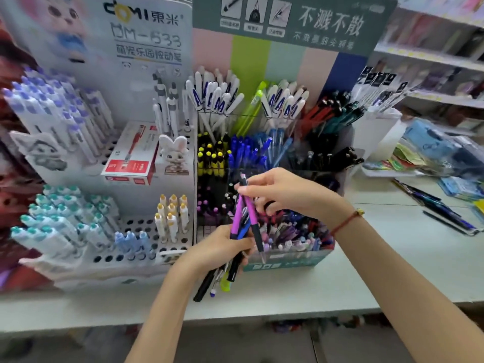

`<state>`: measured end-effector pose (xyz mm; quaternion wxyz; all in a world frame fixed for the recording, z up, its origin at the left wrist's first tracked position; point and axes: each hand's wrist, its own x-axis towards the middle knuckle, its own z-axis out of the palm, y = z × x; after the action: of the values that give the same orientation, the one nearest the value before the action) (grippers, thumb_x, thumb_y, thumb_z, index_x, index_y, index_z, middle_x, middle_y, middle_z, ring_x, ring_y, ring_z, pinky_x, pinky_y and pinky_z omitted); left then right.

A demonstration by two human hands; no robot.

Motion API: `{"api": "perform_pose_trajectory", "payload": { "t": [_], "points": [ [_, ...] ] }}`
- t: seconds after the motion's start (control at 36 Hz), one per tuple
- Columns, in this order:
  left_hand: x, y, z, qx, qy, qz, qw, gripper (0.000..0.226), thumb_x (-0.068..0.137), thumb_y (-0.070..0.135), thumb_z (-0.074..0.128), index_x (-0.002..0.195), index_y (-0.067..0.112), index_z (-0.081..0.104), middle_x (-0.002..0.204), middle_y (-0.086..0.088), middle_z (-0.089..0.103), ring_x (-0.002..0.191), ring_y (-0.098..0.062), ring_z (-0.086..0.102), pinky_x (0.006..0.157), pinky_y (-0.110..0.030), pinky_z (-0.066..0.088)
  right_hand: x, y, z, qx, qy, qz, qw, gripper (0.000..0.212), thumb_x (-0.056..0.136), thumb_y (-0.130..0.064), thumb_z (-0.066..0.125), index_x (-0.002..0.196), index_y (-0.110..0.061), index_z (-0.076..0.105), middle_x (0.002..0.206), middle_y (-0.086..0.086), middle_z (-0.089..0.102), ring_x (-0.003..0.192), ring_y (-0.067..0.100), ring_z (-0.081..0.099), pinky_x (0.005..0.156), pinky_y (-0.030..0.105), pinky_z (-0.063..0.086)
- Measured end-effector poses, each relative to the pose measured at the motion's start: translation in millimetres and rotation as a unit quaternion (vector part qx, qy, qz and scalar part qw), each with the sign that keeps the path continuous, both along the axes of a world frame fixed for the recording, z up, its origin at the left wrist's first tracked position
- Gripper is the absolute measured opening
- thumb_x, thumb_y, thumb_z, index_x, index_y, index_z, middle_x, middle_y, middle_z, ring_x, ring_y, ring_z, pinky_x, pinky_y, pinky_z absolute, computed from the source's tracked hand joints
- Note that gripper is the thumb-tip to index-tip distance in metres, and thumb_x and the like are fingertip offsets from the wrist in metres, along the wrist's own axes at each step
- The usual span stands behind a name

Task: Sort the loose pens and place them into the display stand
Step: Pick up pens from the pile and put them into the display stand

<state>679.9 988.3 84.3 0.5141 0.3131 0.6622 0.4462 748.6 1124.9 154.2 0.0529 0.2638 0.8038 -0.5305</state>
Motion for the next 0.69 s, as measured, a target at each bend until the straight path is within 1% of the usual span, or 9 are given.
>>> {"api": "perform_pose_trajectory", "payload": {
  "t": [0.08, 0.17, 0.25, 0.33, 0.42, 0.5, 0.56, 0.64, 0.69],
  "points": [
    [0, -5, -1, -0.011, -0.002, -0.016, 1.0, 0.012, 0.098, 0.015, 0.051, 0.09, 0.008, 0.055, 0.069, -0.001, 0.053, 0.042, 0.002, 0.052, 0.047, -0.012, 0.043, -7, -4, -9, 0.001, -0.013, -0.005, 1.0, 0.029, 0.092, -0.03, 0.063, 0.102, -0.004, 0.072, 0.066, 0.0, 0.055, 0.052, 0.005, 0.05, 0.053, 0.013, 0.045],
    [-3, -16, -8, -0.015, -0.024, -0.006, 1.0, 0.009, 0.098, 0.016, 0.052, 0.091, 0.011, 0.054, 0.069, -0.001, 0.055, 0.046, -0.004, 0.055, 0.053, -0.018, 0.047, -11, -4, -14, -0.035, 0.011, -0.033, 0.999, 0.033, 0.093, -0.029, 0.06, 0.103, 0.001, 0.071, 0.068, 0.003, 0.057, 0.053, 0.006, 0.05, 0.057, 0.014, 0.046],
    [-10, -31, -17, -0.003, -0.043, 0.026, 0.999, 0.009, 0.095, 0.021, 0.057, 0.098, 0.013, 0.057, 0.071, 0.0, 0.057, 0.057, -0.009, 0.057, 0.06, -0.025, 0.051, -6, 2, -10, -0.061, 0.069, -0.081, 0.992, 0.03, 0.095, -0.028, 0.057, 0.103, -0.002, 0.07, 0.067, 0.002, 0.059, 0.056, 0.005, 0.055, 0.063, 0.013, 0.05],
    [-18, -50, -23, 0.02, -0.085, 0.084, 0.993, 0.017, 0.095, 0.022, 0.057, 0.108, 0.011, 0.059, 0.069, 0.003, 0.056, 0.058, -0.009, 0.055, 0.059, -0.024, 0.05, 0, 8, -5, -0.065, 0.173, -0.148, 0.972, 0.022, 0.096, -0.025, 0.054, 0.096, -0.009, 0.069, 0.055, -0.007, 0.058, 0.053, 0.002, 0.055, 0.06, 0.011, 0.049],
    [-24, -66, -30, 0.056, -0.122, 0.153, 0.979, 0.018, 0.094, 0.022, 0.056, 0.109, 0.013, 0.062, 0.066, 0.005, 0.055, 0.057, -0.009, 0.054, 0.059, -0.027, 0.051, -1, 6, -5, 0.002, 0.268, -0.198, 0.943, 0.018, 0.096, -0.019, 0.055, 0.087, -0.008, 0.067, 0.055, -0.008, 0.058, 0.051, 0.004, 0.055, 0.054, 0.012, 0.048],
    [-24, -69, -31, 0.11, -0.184, 0.216, 0.952, 0.016, 0.094, 0.018, 0.055, 0.108, 0.012, 0.059, 0.065, 0.004, 0.052, 0.055, -0.01, 0.051, 0.056, -0.028, 0.051, -10, -1, -15, 0.097, 0.276, -0.187, 0.938, 0.02, 0.097, -0.017, 0.056, 0.079, -0.009, 0.063, 0.051, -0.007, 0.059, 0.049, 0.004, 0.056, 0.052, 0.015, 0.05],
    [-22, -68, -29, 0.139, -0.214, 0.244, 0.936, 0.018, 0.093, 0.018, 0.054, 0.11, 0.012, 0.058, 0.064, 0.005, 0.051, 0.055, -0.01, 0.05, 0.056, -0.027, 0.051, -20, -6, -23, 0.155, 0.267, -0.177, 0.935, 0.017, 0.097, -0.019, 0.056, 0.083, -0.012, 0.063, 0.051, -0.008, 0.061, 0.05, 0.004, 0.058, 0.054, 0.019, 0.053],
    [-20, -66, -29, 0.162, -0.241, 0.276, 0.916, 0.023, 0.092, 0.019, 0.056, 0.114, 0.012, 0.058, 0.066, 0.004, 0.05, 0.057, -0.011, 0.05, 0.058, -0.026, 0.052, -37, -12, -36, 0.251, 0.25, -0.168, 0.92, 0.021, 0.096, -0.027, 0.057, 0.094, -0.007, 0.065, 0.071, 0.003, 0.066, 0.062, 0.015, 0.065, 0.066, 0.035, 0.058],
    [-20, -66, -30, 0.166, -0.245, 0.289, 0.91, 0.024, 0.092, 0.018, 0.056, 0.115, 0.012, 0.059, 0.066, 0.004, 0.05, 0.057, -0.01, 0.051, 0.059, -0.026, 0.053, -48, -13, -47, 0.302, 0.242, -0.154, 0.909, 0.025, 0.095, -0.031, 0.057, 0.097, -0.008, 0.065, 0.082, 0.007, 0.063, 0.071, 0.024, 0.065, 0.073, 0.045, 0.055]
  ]
}}
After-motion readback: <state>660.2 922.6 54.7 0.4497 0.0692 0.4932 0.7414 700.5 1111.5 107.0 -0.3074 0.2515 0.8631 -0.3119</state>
